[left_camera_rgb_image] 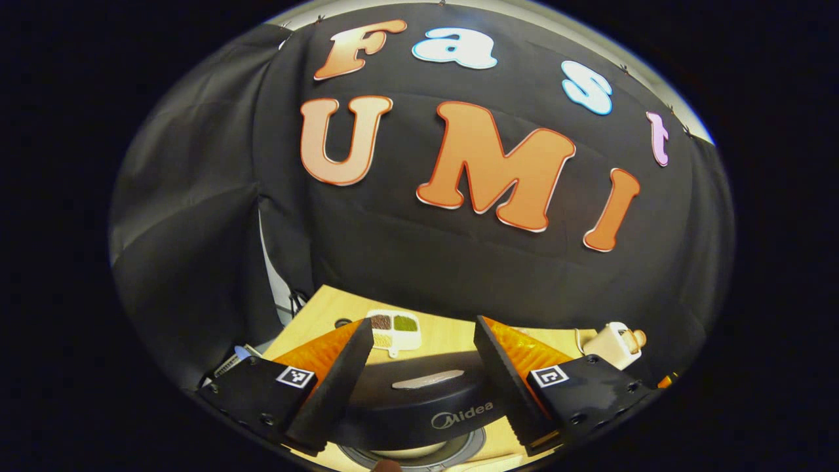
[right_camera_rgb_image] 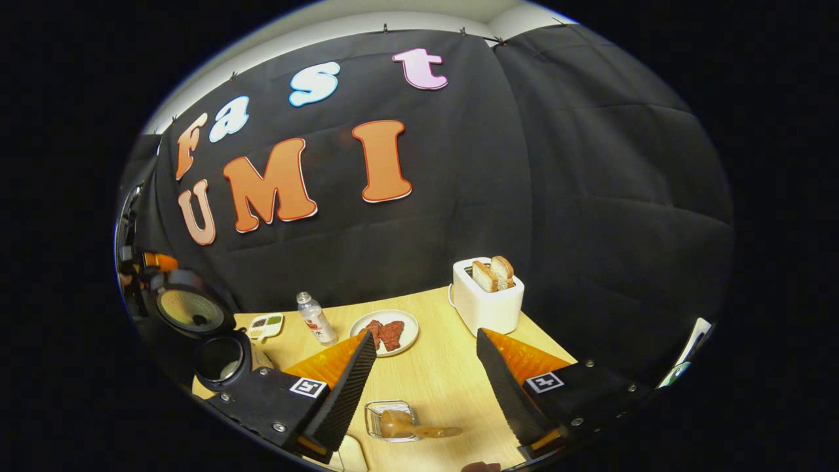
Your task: Close the left gripper, press the button to open the rice cooker; take a wooden spoon from the chopstick holder with the right hand, scoop a spoonful of rice and pour it into the rice cooker, then put the wooden spoon back into the chopstick holder.
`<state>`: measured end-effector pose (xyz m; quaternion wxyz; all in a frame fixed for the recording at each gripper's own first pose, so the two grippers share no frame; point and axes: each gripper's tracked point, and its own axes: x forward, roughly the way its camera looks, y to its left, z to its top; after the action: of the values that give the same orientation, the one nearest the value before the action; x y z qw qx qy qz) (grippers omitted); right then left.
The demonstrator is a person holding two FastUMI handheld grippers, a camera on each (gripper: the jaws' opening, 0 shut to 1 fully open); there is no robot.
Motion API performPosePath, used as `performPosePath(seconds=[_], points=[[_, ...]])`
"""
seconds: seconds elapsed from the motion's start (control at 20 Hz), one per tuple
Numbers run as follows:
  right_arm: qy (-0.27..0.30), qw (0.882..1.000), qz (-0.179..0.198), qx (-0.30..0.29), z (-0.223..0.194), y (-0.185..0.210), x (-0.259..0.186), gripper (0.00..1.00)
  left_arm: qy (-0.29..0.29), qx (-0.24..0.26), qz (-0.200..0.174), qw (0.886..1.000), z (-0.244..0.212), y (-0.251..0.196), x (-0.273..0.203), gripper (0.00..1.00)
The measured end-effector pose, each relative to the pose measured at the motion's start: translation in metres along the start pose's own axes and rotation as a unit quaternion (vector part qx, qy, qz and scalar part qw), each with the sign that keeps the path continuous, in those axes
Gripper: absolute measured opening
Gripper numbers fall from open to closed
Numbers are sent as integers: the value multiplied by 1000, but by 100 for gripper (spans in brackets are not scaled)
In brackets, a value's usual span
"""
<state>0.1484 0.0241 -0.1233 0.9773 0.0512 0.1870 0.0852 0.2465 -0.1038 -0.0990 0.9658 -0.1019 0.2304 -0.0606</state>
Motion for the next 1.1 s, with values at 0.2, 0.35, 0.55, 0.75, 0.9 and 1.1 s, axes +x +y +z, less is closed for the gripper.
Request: performPosePath(seconds=[0.2, 0.35, 0.55, 0.75, 0.9, 1.1], points=[[-1, 1000, 10, -3, 1, 4, -1, 95, 6, 13, 4, 1000, -48, -9, -21, 100], [5, 1000, 21, -1, -6, 10, -1, 95, -2, 23, 21, 999, -89, -12, -30, 100], [20, 999, 27, -10, -19, 10, 0, 95, -21, 51, 55, 997, -131, -10, -31, 100], [40, 999, 30, -9, -36, 8, 2, 95, -34, 56, 63, 996, -149, -12, -31, 99], [55, 998, 31, -9, -48, 6, 3, 95, -41, 69, 66, 995, -168, -10, -30, 100], [60, 998, 30, -9, -51, 3, 5, 95, -45, 106, 76, 990, -195, -10, -23, 100]])
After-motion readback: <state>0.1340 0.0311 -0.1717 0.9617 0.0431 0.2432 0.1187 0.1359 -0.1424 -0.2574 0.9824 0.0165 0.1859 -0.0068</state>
